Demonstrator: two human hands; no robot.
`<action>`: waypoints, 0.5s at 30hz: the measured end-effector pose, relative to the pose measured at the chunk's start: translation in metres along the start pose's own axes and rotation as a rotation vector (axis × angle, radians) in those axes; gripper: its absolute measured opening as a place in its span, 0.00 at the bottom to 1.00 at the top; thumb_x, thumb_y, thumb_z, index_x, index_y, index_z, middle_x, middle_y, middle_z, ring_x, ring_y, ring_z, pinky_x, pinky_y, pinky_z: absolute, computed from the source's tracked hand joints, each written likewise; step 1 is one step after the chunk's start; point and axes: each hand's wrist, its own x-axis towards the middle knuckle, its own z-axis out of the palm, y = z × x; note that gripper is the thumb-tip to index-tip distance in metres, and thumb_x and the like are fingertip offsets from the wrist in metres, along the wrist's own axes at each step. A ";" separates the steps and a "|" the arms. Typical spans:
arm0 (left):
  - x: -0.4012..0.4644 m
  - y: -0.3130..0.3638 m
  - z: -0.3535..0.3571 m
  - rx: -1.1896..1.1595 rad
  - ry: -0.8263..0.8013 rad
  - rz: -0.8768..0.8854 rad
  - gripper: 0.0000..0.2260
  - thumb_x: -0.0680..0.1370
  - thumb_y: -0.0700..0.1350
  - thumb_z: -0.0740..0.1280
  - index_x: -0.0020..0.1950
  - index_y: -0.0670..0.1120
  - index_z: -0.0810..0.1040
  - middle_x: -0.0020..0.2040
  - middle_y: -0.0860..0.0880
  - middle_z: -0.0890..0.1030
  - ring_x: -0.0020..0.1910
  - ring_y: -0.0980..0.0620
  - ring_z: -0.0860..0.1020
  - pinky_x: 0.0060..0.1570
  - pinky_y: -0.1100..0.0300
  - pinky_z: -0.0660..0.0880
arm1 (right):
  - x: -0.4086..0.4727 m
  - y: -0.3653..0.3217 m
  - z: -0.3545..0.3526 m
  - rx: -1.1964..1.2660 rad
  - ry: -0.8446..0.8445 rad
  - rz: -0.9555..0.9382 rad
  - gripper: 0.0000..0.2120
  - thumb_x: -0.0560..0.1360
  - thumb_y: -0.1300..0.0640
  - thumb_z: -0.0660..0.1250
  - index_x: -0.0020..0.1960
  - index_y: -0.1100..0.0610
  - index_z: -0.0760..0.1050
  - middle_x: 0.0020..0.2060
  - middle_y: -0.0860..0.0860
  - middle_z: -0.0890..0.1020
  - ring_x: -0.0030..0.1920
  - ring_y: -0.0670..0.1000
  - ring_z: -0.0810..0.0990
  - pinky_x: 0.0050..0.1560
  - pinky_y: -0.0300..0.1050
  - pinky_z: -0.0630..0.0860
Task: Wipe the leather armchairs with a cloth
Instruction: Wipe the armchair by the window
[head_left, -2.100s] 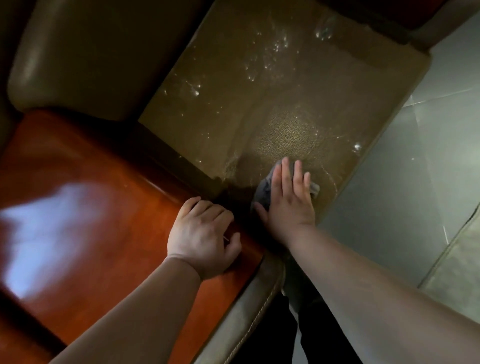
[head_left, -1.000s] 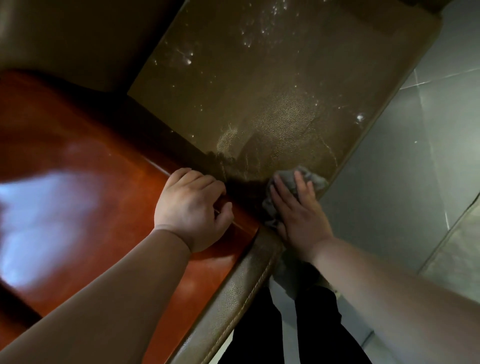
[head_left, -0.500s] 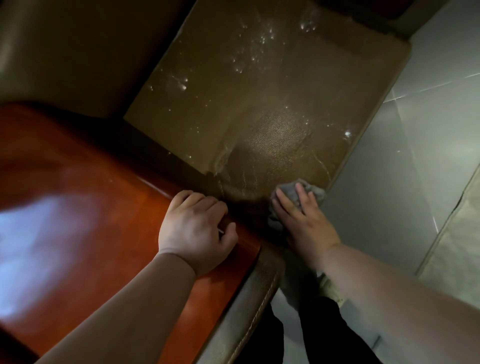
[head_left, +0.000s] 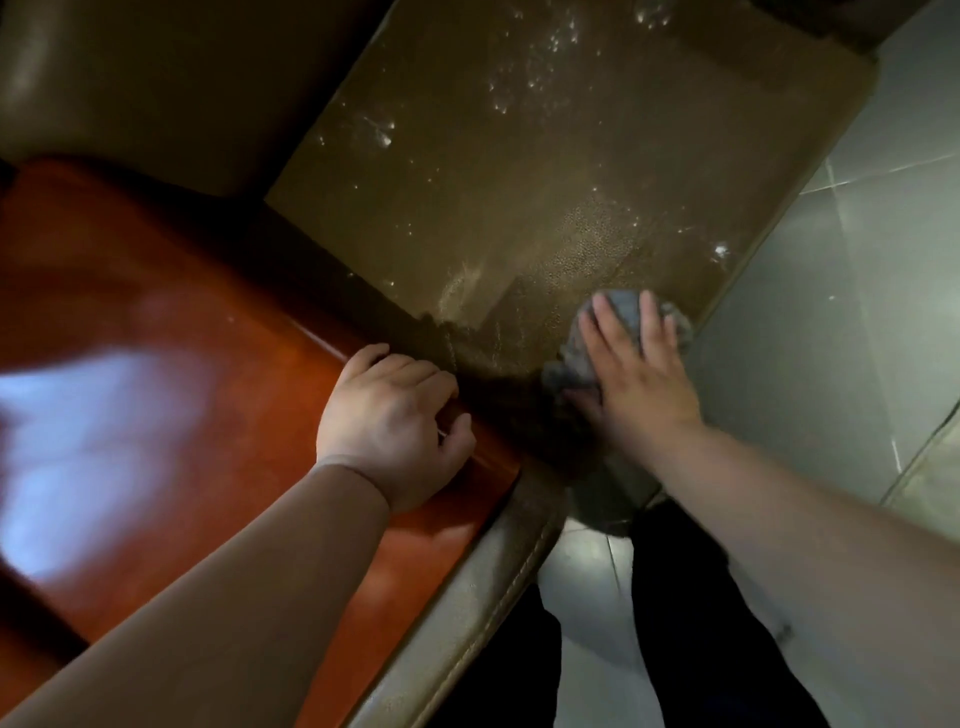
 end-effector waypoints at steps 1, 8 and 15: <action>0.000 0.000 0.001 0.003 0.002 -0.008 0.17 0.77 0.59 0.61 0.52 0.52 0.85 0.51 0.55 0.85 0.56 0.49 0.81 0.75 0.49 0.64 | 0.013 0.018 -0.007 -0.030 0.017 0.004 0.43 0.81 0.31 0.54 0.85 0.53 0.43 0.84 0.50 0.41 0.81 0.67 0.36 0.79 0.66 0.39; 0.016 0.020 -0.003 0.087 -0.077 -0.182 0.24 0.79 0.63 0.56 0.71 0.58 0.77 0.65 0.58 0.83 0.69 0.52 0.77 0.79 0.45 0.60 | 0.025 0.029 -0.026 -0.013 0.005 0.151 0.43 0.80 0.35 0.49 0.84 0.62 0.42 0.83 0.59 0.38 0.80 0.72 0.35 0.79 0.70 0.43; 0.125 0.101 0.031 -0.234 0.035 -0.212 0.34 0.83 0.62 0.56 0.86 0.56 0.48 0.87 0.51 0.50 0.86 0.50 0.47 0.82 0.50 0.44 | 0.026 0.071 -0.009 -0.067 0.093 -0.191 0.43 0.78 0.42 0.61 0.84 0.62 0.48 0.84 0.58 0.48 0.82 0.70 0.42 0.80 0.67 0.43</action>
